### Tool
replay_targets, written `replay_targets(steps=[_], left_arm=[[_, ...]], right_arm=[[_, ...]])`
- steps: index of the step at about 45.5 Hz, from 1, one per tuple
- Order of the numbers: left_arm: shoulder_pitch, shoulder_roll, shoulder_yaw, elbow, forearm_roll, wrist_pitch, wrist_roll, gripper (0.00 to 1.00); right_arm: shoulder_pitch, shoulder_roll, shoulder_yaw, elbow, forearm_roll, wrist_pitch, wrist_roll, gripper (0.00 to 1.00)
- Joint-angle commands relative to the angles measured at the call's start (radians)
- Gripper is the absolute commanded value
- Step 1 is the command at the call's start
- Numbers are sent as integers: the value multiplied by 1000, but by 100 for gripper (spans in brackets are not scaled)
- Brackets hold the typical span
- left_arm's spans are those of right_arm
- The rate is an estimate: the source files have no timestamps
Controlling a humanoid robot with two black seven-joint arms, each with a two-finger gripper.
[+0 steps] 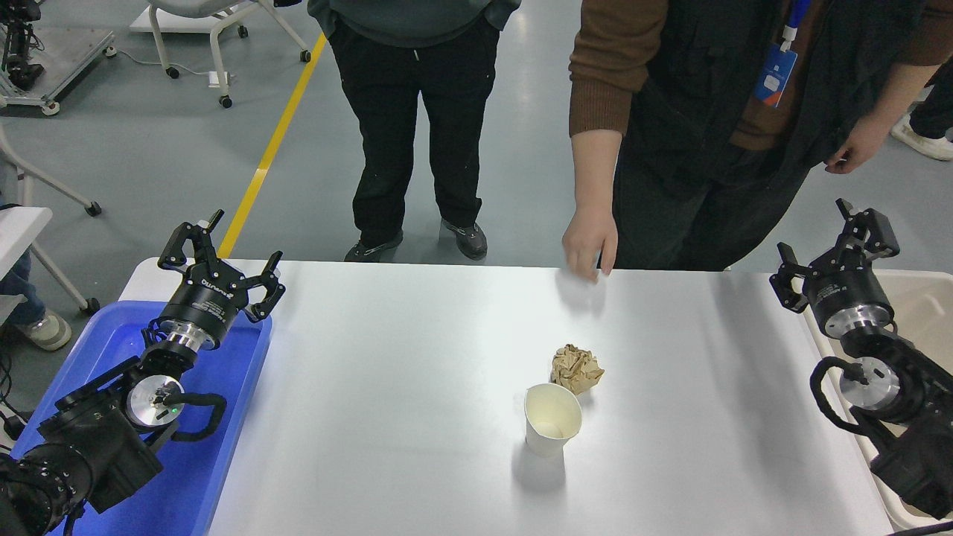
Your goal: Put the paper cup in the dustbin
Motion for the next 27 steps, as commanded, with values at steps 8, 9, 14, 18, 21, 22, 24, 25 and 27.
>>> replay_targets(steps=[8, 9, 14, 18, 21, 22, 24, 25, 27], left_arm=[[0, 0, 1, -1, 0, 0, 0, 100], [0, 0, 1, -1, 0, 0, 0, 100], [0, 0, 1, -1, 0, 0, 0, 100], [0, 0, 1, -1, 0, 0, 0, 100], [0, 0, -1, -1, 0, 0, 0, 100], [0, 0, -1, -1, 0, 0, 0, 100], [0, 0, 1, -1, 0, 0, 0, 100], [0, 0, 1, 1, 0, 0, 0, 100], [0, 0, -1, -1, 0, 0, 0, 100]], right_arm=[[-4, 1, -1, 0, 0, 0, 1, 99], [-3, 1, -1, -1, 0, 0, 1, 99], [-4, 1, -1, -3, 0, 0, 1, 99], [-2, -4, -1, -1, 0, 0, 1, 99], [-2, -7, -1, -1, 0, 0, 1, 99], [-2, -8, -2, -1, 0, 2, 1, 99], [-2, -10, -4, -1, 0, 2, 1, 99], [-2, -10, -4, -1, -2, 2, 1, 99], [-2, -8, -6, -1, 0, 3, 1, 99]])
